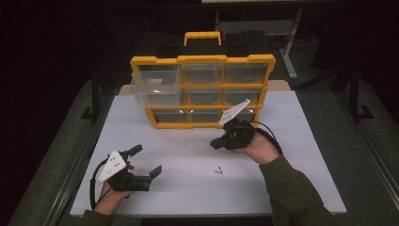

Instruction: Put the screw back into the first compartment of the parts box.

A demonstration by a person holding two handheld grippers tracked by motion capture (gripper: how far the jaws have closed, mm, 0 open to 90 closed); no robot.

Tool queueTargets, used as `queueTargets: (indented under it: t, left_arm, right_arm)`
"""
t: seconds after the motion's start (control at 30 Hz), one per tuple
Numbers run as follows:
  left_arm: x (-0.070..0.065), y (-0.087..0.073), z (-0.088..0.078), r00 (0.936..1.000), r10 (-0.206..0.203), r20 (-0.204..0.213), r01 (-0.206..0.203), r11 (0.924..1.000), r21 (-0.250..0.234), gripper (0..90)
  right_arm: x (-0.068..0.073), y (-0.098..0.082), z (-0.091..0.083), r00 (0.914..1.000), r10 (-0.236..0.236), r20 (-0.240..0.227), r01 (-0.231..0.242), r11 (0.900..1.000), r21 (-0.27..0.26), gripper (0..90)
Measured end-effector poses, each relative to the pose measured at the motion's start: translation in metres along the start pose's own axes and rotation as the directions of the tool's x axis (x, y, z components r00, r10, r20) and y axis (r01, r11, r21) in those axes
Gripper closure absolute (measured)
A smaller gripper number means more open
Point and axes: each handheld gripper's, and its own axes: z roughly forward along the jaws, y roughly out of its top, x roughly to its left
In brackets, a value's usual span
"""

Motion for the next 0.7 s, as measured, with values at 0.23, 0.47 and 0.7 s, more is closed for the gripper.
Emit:
queueTargets:
  t: [0.23,0.47,0.7]
  left_arm:
    - [-0.001,0.0,0.0,0.9999,-0.016,-0.002,0.016,0.9999,-0.005,0.0]
    - [0.0,0.0,0.0,1.0,-0.004,0.0,0.004,1.0,0.0,0.0]
    - [-0.001,0.0,0.0,0.9998,-0.018,0.0,0.018,0.9998,-0.009,0.0]
  right_arm:
    - [-0.002,0.008,0.0,0.9995,-0.026,-0.018,0.025,0.999,-0.021,87.7]
    - [-0.003,0.015,-0.001,0.9992,-0.033,-0.024,0.033,0.999,-0.033,87.7]
    - [-0.001,0.028,-0.003,0.9978,-0.056,-0.035,0.055,0.998,-0.033,87.6]
